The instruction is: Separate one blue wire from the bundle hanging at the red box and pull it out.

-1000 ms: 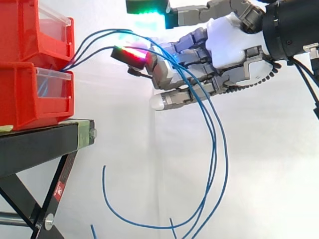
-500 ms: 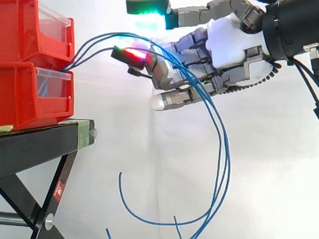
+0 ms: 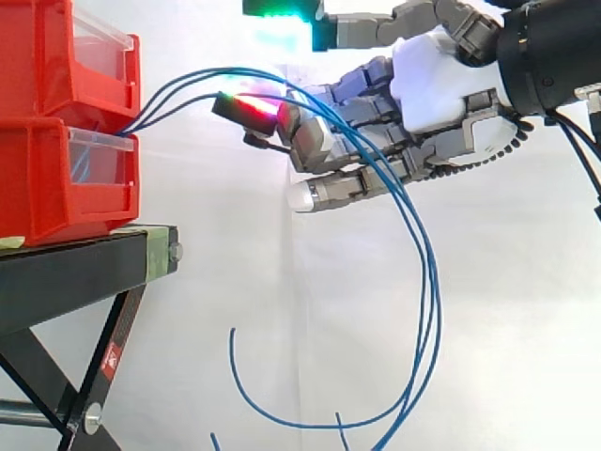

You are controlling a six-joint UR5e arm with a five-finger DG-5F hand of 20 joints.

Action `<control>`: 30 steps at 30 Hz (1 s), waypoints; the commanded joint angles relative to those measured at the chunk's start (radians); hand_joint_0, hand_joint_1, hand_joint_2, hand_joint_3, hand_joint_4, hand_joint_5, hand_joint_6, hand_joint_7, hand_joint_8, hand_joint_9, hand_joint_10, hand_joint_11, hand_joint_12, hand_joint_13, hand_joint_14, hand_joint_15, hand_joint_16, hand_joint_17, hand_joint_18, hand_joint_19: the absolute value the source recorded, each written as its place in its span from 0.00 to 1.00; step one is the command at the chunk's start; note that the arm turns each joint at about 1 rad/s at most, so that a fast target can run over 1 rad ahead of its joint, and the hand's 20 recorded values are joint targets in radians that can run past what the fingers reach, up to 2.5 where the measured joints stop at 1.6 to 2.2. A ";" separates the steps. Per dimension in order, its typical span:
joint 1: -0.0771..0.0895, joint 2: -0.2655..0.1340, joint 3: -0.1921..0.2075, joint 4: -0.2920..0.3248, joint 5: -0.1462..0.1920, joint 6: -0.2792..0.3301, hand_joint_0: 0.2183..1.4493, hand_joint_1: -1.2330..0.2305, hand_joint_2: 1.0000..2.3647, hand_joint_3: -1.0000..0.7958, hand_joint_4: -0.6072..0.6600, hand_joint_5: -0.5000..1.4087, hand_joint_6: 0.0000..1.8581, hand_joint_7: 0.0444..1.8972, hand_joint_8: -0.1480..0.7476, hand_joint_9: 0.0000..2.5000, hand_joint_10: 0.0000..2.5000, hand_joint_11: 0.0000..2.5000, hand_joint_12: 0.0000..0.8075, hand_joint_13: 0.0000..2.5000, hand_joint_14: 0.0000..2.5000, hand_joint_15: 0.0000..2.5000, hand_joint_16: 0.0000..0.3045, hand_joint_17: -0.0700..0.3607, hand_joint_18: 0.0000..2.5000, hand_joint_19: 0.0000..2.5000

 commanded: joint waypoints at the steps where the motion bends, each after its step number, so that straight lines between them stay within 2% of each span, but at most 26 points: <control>1: -0.001 0.000 0.000 -0.005 0.001 -0.010 0.27 0.30 0.00 0.28 0.62 0.15 0.47 0.44 0.50 0.38 0.00 0.61 0.49 0.41 0.00 0.63 0.18 0.44 0.24 0.19; 5: 0.000 0.000 0.000 -0.028 0.003 -0.042 0.26 0.28 0.00 0.28 0.62 0.15 0.47 0.44 0.50 0.38 0.00 0.61 0.48 0.40 0.00 0.63 0.18 0.45 0.24 0.19; 10: 0.000 0.000 0.000 -0.039 0.001 -0.045 0.28 0.22 0.00 0.28 0.62 0.14 0.47 0.44 0.49 0.35 0.00 0.61 0.48 0.39 0.00 0.63 0.18 0.45 0.23 0.18; 16: 0.000 0.000 0.000 -0.037 -0.001 -0.045 0.28 0.19 0.00 0.28 0.62 0.14 0.47 0.44 0.48 0.33 0.00 0.61 0.47 0.38 0.00 0.63 0.18 0.45 0.23 0.18; 21: 0.000 0.000 0.000 -0.036 0.003 -0.045 0.30 0.19 0.00 0.28 0.62 0.14 0.47 0.44 0.48 0.33 0.00 0.60 0.47 0.38 0.00 0.63 0.18 0.44 0.23 0.18; 30: 0.000 0.000 0.000 -0.034 0.001 -0.045 0.36 0.22 0.01 0.38 0.62 0.14 0.48 0.43 0.49 0.34 0.00 0.60 0.46 0.39 0.00 0.63 0.17 0.43 0.24 0.18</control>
